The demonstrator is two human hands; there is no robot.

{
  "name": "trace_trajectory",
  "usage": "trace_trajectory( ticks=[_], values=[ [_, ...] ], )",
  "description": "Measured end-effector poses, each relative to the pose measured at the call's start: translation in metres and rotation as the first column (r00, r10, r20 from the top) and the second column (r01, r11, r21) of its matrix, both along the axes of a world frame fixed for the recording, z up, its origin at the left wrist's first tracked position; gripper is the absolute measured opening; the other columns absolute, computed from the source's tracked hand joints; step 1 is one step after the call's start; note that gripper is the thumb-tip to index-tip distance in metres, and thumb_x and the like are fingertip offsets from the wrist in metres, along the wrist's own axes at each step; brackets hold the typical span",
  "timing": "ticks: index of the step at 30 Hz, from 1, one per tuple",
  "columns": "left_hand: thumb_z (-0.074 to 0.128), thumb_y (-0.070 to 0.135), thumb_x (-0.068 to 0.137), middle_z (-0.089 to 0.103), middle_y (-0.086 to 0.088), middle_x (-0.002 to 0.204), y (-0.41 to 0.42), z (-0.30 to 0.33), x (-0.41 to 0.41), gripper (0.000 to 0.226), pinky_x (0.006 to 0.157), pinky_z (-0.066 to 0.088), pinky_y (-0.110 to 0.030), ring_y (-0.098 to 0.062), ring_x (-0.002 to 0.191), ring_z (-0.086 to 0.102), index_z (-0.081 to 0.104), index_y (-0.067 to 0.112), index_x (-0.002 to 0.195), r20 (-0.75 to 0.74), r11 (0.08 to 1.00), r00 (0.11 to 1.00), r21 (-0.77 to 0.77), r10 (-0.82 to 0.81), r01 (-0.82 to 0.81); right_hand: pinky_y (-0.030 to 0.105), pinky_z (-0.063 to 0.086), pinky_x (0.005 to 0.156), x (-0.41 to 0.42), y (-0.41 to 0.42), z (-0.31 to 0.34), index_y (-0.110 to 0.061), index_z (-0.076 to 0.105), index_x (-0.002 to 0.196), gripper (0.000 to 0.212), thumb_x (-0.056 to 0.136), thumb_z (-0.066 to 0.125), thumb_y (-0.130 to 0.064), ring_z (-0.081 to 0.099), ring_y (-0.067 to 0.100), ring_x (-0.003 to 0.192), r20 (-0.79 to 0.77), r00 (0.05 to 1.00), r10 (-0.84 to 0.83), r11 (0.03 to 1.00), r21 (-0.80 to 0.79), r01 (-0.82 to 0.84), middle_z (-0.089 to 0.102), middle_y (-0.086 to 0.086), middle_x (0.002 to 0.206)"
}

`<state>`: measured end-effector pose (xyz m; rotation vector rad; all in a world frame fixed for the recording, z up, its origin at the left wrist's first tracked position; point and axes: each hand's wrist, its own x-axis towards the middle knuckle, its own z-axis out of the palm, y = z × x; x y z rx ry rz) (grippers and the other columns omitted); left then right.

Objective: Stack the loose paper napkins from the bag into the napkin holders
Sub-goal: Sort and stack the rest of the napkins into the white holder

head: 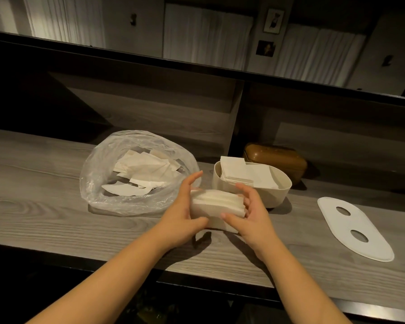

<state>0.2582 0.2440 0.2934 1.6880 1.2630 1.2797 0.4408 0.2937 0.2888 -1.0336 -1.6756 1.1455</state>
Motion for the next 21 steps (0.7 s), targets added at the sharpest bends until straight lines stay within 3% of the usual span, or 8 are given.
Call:
trace_trajectory(
  ticks=[4, 8, 11, 14, 16, 19, 21],
  values=[
    [0.067, -0.003, 0.083, 0.049, 0.004, 0.124, 0.0003, -0.0004, -0.0009, 0.096, 0.082, 0.055, -0.023, -0.010, 0.095, 0.063, 0.014, 0.055, 0.138, -0.021, 0.998, 0.998, -0.008, -0.059, 0.058, 0.041, 0.056, 0.091, 0.0060, 0.0008, -0.0017, -0.036, 0.046, 0.125, 0.069, 0.071, 0.083, -0.013, 0.058, 0.019, 0.114, 0.035, 0.997, 0.063, 0.998, -0.032, -0.062, 0.056, -0.002, 0.125],
    [0.069, -0.001, 0.081, 0.040, 0.012, 0.126, -0.0016, 0.0006, -0.0004, 0.098, 0.081, 0.053, -0.018, -0.005, 0.098, 0.058, 0.013, 0.055, 0.138, -0.060, 0.993, 0.992, 0.017, -0.115, 0.116, 0.039, 0.056, 0.092, 0.0015, -0.0009, 0.0002, -0.032, 0.044, 0.133, 0.079, 0.065, 0.083, -0.023, 0.058, 0.016, 0.114, 0.036, 0.996, 0.081, 0.997, -0.020, -0.081, 0.054, -0.004, 0.126],
    [0.063, -0.004, 0.086, 0.050, 0.004, 0.115, -0.0002, 0.0002, -0.0007, 0.084, 0.071, 0.055, -0.021, -0.009, 0.087, 0.062, 0.022, 0.051, 0.135, 0.001, 1.000, 1.000, -0.019, -0.007, 0.007, 0.037, 0.057, 0.086, 0.0033, 0.0007, -0.0012, -0.030, 0.053, 0.120, 0.054, 0.078, 0.078, -0.007, 0.059, 0.020, 0.109, 0.064, 0.998, 0.006, 1.000, -0.006, -0.005, 0.059, -0.004, 0.116],
    [0.056, 0.001, 0.093, 0.051, 0.004, 0.111, 0.0009, -0.0017, -0.0005, 0.068, 0.075, 0.055, -0.019, -0.012, 0.090, 0.060, 0.027, 0.052, 0.130, -0.024, 0.999, 0.999, -0.014, 0.049, -0.049, 0.029, 0.054, 0.078, 0.0055, 0.0013, -0.0016, -0.029, 0.058, 0.112, 0.039, 0.085, 0.069, -0.002, 0.061, 0.023, 0.107, 0.003, 1.000, -0.011, 1.000, -0.025, 0.011, 0.064, 0.000, 0.112],
    [0.052, 0.001, 0.096, 0.048, 0.008, 0.114, 0.0007, -0.0003, -0.0004, 0.069, 0.080, 0.050, -0.013, -0.008, 0.094, 0.056, 0.025, 0.052, 0.132, -0.033, 1.000, 0.999, -0.022, -0.002, 0.001, 0.026, 0.054, 0.078, 0.0036, -0.0008, 0.0003, -0.030, 0.057, 0.116, 0.043, 0.086, 0.069, -0.002, 0.060, 0.019, 0.107, -0.032, 0.998, 0.050, 0.998, -0.036, -0.051, 0.062, -0.002, 0.115],
    [0.057, -0.002, 0.092, 0.048, 0.009, 0.120, -0.0004, 0.0017, 0.0004, 0.078, 0.087, 0.048, -0.015, 0.000, 0.097, 0.058, 0.021, 0.049, 0.137, -0.039, 0.992, 0.992, -0.045, -0.116, 0.114, 0.031, 0.056, 0.089, -0.0019, -0.0036, 0.0034, -0.030, 0.050, 0.126, 0.059, 0.080, 0.077, -0.006, 0.058, 0.013, 0.110, 0.045, 0.992, 0.119, 0.993, -0.025, -0.118, 0.056, -0.008, 0.121],
    [0.060, -0.002, 0.090, 0.047, 0.011, 0.121, -0.0003, 0.0004, -0.0003, 0.082, 0.084, 0.049, -0.015, 0.000, 0.096, 0.059, 0.021, 0.051, 0.137, -0.026, 0.996, 0.996, -0.030, -0.088, 0.087, 0.036, 0.056, 0.091, -0.0019, -0.0028, 0.0037, -0.028, 0.050, 0.127, 0.060, 0.079, 0.077, -0.004, 0.058, 0.014, 0.110, 0.044, 0.998, 0.054, 0.998, -0.016, -0.053, 0.056, -0.006, 0.121]
  ],
)
